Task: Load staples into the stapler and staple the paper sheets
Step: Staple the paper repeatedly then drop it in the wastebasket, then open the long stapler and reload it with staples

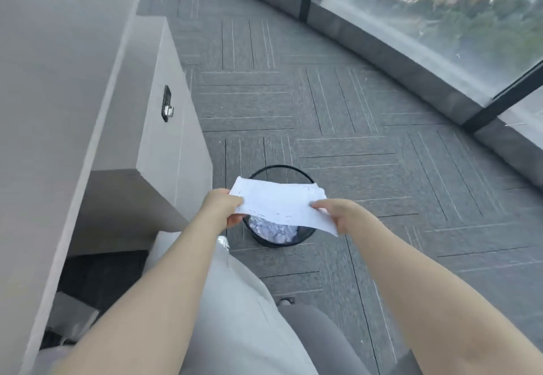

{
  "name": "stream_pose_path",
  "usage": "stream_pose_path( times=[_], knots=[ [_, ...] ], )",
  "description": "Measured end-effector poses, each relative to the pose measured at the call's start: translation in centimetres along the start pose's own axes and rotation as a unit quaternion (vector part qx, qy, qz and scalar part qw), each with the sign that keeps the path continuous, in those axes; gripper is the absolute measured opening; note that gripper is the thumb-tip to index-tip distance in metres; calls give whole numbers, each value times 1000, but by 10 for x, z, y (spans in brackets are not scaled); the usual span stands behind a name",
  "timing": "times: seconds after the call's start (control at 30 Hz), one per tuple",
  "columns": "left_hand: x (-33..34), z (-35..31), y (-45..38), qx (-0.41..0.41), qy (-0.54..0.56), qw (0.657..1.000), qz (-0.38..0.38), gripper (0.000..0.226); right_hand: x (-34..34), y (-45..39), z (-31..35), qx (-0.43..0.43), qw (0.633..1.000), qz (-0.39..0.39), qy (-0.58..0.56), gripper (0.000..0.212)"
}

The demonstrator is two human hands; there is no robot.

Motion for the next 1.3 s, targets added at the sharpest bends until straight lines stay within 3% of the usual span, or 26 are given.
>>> stream_pose_path(
  times=[0.2, 0.3, 0.4, 0.5, 0.57, 0.7, 0.87, 1.0, 1.17, 1.3],
  knots=[
    [10, 23, -38, -65, 78, 994, 31, 7, -1, -39, -18, 29, 995, -88, -24, 18],
    [14, 26, -47, -78, 97, 991, 44, 17, 3, -53, -32, 59, 992, -92, -68, 17],
    [14, 29, -53, -90, 108, 990, 8, 20, 3, -59, -43, 85, 980, -85, -160, 11],
    [7, 24, -52, -34, 135, 988, -71, 15, 9, -57, -44, 72, 977, -93, -179, 7],
    [-1, 14, -46, 24, 161, 980, -115, 29, 20, -51, -33, 33, 972, -94, -214, 7],
    [-10, -29, -10, 114, 276, 947, -123, 18, 55, -25, 14, -89, 942, -90, -311, 6],
    [-21, -85, 71, 197, 399, 892, -76, 21, 127, 61, 84, -295, 880, -12, -371, 10],
    [-54, -103, 162, 295, 439, 847, -45, 22, 193, 166, 107, -483, 819, 82, -298, 19],
    [-132, -63, 288, 488, 281, 795, -228, 24, 290, 259, 83, -592, 759, 245, -113, 25],
    [-190, 4, 365, 513, 155, 760, -368, 26, 377, 291, 29, -607, 716, 340, 61, 24]
  ],
)
Point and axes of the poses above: each hand's wrist, its own y-axis away from the middle knuckle, its own x-axis out of the palm, z = x × y, the point moved 3 cm from there along -y, towards the middle knuckle, and after that the axes turned 10 degrees about z, right-handed, at the moved point
